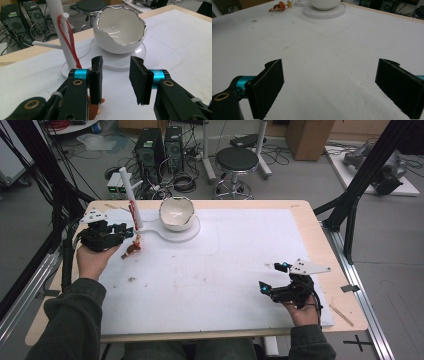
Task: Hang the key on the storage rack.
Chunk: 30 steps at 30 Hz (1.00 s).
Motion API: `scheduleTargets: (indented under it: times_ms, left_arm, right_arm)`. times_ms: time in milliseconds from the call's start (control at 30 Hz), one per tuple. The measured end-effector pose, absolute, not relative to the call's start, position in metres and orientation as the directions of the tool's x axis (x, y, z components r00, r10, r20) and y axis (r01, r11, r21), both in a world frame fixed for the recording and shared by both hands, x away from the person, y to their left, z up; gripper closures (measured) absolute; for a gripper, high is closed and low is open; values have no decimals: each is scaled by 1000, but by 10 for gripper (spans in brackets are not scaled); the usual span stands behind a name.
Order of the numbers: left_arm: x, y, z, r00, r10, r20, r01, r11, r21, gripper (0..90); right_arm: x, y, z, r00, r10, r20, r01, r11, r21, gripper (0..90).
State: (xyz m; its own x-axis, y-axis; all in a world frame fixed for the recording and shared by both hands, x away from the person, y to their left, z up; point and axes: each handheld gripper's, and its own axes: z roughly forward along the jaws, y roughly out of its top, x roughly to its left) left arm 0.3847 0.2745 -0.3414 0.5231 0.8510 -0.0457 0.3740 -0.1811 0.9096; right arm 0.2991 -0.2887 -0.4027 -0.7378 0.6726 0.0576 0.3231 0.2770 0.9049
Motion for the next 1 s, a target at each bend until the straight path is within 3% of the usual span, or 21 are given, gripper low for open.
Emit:
scheduleTargets:
  times_ms: [567, 1000]
  left_arm:
    - [350, 269, -355, 557, 830, -38, 366, -204, 908, 502]
    - [324, 263, -357, 576, 817, -9, 340, -230, 912, 463]
  right_arm:
    - [300, -287, -403, -738, 672, 62, 329, 279, 902, 73]
    - [300, -289, -403, -721, 691, 61, 336, 271, 902, 73]
